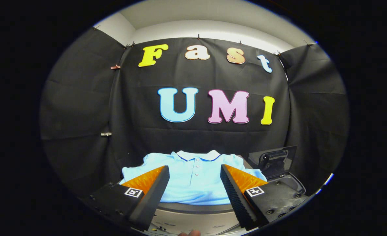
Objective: Put the clothes into the washing machine and then close the washing machine lid.
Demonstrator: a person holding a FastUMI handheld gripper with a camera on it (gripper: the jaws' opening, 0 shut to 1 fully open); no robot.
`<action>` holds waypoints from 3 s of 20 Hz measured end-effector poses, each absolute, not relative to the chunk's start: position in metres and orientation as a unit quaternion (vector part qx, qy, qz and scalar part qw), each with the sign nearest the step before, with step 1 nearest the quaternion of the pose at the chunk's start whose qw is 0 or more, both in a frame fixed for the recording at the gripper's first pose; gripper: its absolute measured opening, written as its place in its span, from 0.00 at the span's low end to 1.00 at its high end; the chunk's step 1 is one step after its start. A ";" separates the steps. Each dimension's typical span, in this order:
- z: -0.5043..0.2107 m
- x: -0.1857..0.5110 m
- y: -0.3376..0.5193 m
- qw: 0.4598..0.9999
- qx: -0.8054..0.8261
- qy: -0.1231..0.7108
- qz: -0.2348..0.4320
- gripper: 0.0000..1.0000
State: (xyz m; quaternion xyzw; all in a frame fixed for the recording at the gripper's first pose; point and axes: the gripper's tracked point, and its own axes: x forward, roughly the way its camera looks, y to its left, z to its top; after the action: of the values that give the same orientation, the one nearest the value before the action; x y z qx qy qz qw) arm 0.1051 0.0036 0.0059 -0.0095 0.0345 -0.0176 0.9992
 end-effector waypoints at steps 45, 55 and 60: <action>-0.101 0.245 -0.019 0.919 0.008 0.392 -0.026 0.88; -0.100 0.250 -0.013 0.918 -0.010 0.395 -0.027 0.18; -0.098 0.249 -0.012 0.917 -0.001 0.397 -0.035 0.18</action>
State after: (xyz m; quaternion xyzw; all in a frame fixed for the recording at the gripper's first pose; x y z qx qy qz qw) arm 0.2493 -0.0123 -0.0981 -0.0012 0.3966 -0.0349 0.9173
